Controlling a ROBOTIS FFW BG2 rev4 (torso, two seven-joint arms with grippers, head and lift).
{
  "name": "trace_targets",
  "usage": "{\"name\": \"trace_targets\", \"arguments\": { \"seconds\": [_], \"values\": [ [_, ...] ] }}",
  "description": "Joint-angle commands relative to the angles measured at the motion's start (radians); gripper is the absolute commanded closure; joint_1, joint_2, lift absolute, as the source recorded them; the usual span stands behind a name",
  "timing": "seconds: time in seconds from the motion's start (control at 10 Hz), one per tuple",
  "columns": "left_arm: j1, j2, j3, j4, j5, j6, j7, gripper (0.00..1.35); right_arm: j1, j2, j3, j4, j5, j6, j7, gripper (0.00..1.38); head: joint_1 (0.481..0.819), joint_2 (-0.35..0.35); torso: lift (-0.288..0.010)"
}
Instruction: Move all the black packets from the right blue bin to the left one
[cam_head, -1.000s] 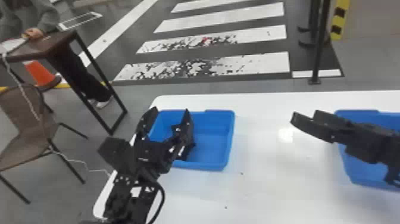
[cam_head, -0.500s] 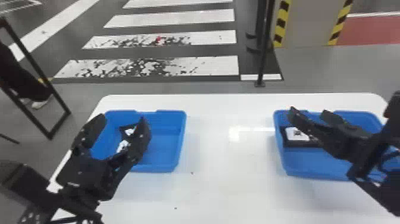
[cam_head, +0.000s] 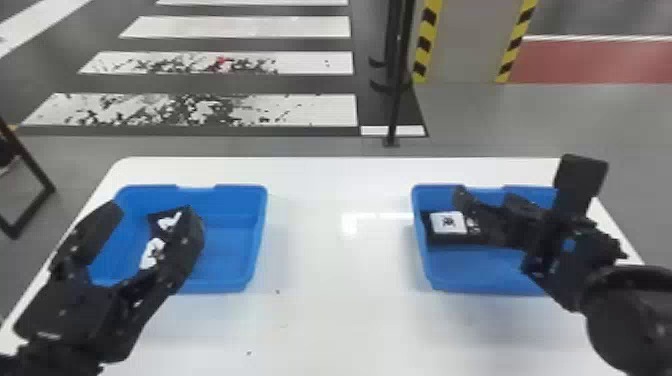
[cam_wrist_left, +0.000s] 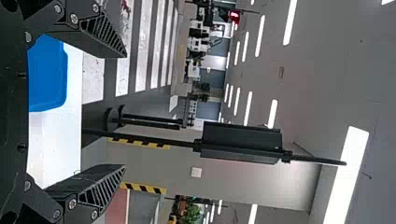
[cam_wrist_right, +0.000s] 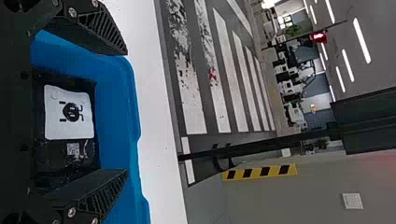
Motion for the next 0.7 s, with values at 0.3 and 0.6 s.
{"name": "trace_targets", "arguments": {
  "seconds": [0.3, 0.6],
  "values": [
    [-0.010, 0.010, -0.026, 0.000, 0.009, 0.032, -0.002, 0.21, -0.132, -0.016, 0.082, 0.181, 0.027, 0.073, 0.025, 0.14, 0.695, -0.006, -0.140],
    [-0.007, 0.009, -0.018, 0.000, 0.035, 0.100, -0.005, 0.21, -0.152, -0.019, 0.094, 0.171, 0.041, 0.149, 0.023, 0.13, 0.695, 0.007, -0.140]
  ]
}}
